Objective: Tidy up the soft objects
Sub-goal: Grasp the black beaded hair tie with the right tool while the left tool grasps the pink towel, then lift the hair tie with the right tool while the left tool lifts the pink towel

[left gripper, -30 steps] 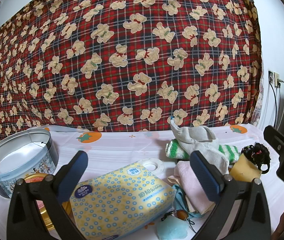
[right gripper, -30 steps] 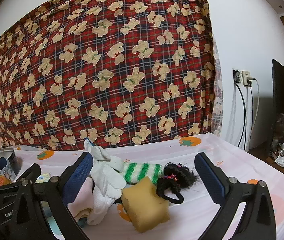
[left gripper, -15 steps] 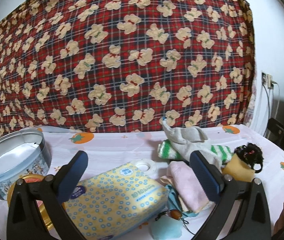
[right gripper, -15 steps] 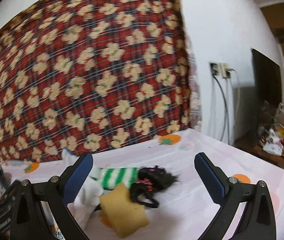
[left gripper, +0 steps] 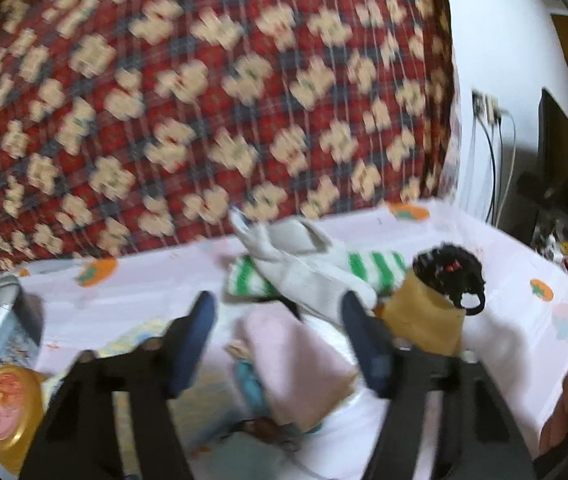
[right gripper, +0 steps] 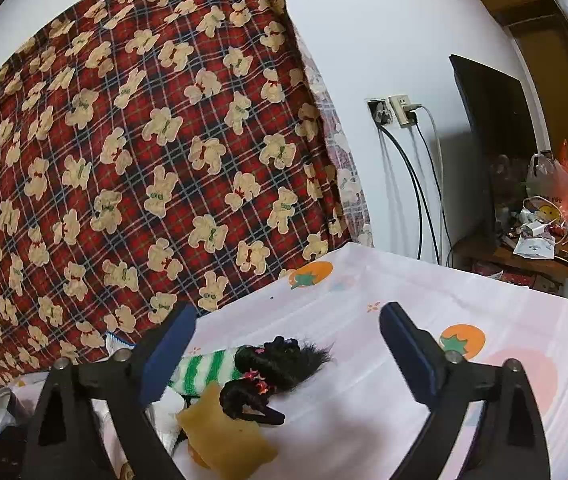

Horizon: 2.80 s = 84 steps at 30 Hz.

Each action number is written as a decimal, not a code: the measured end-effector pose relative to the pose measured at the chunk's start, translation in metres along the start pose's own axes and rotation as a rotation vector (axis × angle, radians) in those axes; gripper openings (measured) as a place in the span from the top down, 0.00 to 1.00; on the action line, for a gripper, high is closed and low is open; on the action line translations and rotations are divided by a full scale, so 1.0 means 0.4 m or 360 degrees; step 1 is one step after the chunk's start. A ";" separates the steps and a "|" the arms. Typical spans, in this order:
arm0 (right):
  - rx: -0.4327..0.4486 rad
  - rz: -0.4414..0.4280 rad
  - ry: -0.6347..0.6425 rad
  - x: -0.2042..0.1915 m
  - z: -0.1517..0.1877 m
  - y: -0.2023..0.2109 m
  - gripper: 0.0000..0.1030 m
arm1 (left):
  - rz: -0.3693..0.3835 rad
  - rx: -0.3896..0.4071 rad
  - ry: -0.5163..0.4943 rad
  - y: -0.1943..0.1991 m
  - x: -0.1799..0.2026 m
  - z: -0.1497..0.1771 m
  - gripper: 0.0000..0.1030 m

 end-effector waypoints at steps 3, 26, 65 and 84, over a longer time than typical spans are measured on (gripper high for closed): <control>-0.0021 -0.0004 -0.0026 0.013 -0.001 -0.006 0.13 | -0.0047 -0.0130 0.0027 -0.048 0.012 -0.015 0.56; -0.0424 -0.0170 -0.0226 0.055 0.026 -0.124 0.16 | 0.0360 -0.0222 0.0239 -0.065 -0.044 -0.029 0.96; -0.0652 -0.0798 -0.0422 0.043 0.037 -0.203 0.87 | 0.0579 -0.0500 0.0323 -0.071 -0.083 0.042 0.99; -0.0651 -0.0639 -0.0549 0.104 0.027 -0.194 0.96 | 0.0669 0.0110 0.0287 0.096 -0.116 -0.018 0.99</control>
Point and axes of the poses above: each gripper's, at about its wrist camera, not at the fingertips, and y roughly against the way its jaws point, x to its right, z to its underside, the point moved 3 cm from there along -y, roughly the way its jaws point, and after that the axes turned 14 degrees about -x, right-handed, at the moved point
